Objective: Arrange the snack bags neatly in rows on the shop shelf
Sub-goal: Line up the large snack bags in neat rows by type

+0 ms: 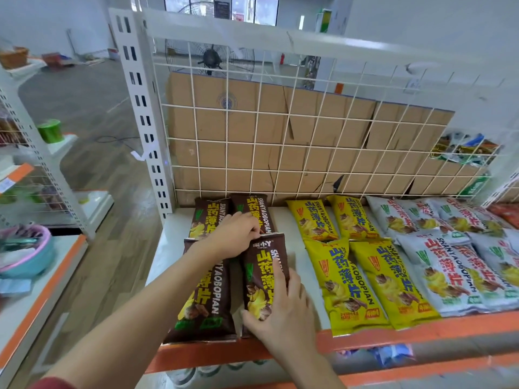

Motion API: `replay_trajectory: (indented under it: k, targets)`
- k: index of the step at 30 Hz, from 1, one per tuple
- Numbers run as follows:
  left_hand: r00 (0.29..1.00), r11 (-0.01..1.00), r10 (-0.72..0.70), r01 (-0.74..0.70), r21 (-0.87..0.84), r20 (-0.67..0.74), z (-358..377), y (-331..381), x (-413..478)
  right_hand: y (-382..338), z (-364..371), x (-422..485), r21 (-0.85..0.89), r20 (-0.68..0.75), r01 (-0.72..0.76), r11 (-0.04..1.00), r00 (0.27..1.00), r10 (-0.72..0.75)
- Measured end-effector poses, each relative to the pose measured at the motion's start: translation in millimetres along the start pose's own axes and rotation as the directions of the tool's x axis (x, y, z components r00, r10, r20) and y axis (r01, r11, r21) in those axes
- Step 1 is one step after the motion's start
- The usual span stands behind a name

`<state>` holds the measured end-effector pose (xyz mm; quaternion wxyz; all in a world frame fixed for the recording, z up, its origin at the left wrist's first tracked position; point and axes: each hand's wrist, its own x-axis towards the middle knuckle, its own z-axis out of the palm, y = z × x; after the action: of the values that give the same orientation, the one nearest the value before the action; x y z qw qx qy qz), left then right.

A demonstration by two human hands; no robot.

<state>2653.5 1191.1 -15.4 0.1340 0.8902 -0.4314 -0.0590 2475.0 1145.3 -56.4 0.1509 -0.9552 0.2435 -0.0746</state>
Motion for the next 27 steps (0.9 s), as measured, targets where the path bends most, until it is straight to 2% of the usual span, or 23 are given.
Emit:
replay_trajectory:
  k: [3, 6, 10, 12, 14, 16, 17, 19, 21, 24, 27]
  targets:
    - [0.998, 1.000, 0.021, -0.020, 0.004, -0.058, 0, -5, 3, -5, 2, -2, -0.026, 0.057, -0.023, 0.999, 0.998, 0.024]
    - [0.999, 1.000, 0.007, -0.006, 0.019, -0.041, 3, -8, 5, -9, -3, -4, -0.023, 0.108, -0.022, 0.999, 0.994, 0.024]
    - [0.999, 0.999, -0.031, 0.032, 0.039, -0.017, 8, -9, 6, -6, -11, -4, 0.005, 0.200, 0.078, 0.997, 0.977, -0.078]
    - [0.999, 0.998, -0.048, 0.049, 0.045, -0.005, 8, -8, 6, -5, -9, -5, 0.017, 0.185, 0.066, 0.998, 0.980, -0.068]
    - [0.998, 0.996, -0.056, 0.057, 0.072, -0.009, 9, -7, 6, -5, -4, -8, -0.016, 0.115, 0.078, 0.997, 0.990, -0.076]
    - [0.998, 0.993, -0.062, 0.064, 0.096, -0.026, 9, -6, 5, -4, -4, -8, 0.024, 0.062, 0.036, 0.999, 0.997, -0.037]
    - [0.997, 0.994, -0.068, 0.071, 0.088, -0.040, 9, -5, 4, -2, -3, -8, -0.005, 0.063, 0.066, 0.998, 0.996, -0.065]
    - [0.992, 0.995, -0.076, 0.082, 0.050, -0.103, 7, -5, 0, 3, -3, -9, 0.008, 0.146, 0.095, 0.995, 0.985, -0.096]
    - [0.971, 0.995, -0.097, 0.097, -0.011, -0.218, 3, -8, -7, 11, -7, -7, 0.040, 0.088, 0.105, 0.994, 0.990, -0.108]
    - [0.899, 0.975, -0.203, 0.148, -0.165, -0.387, -2, -21, -29, 19, -12, 9, 0.142, 0.019, 0.115, 0.983, 0.993, -0.119]
    - [0.875, 0.932, -0.328, 0.239, -0.272, -0.355, 1, -32, -58, 23, -11, 34, 0.271, 0.012, 0.146, 0.951, 0.988, -0.156]
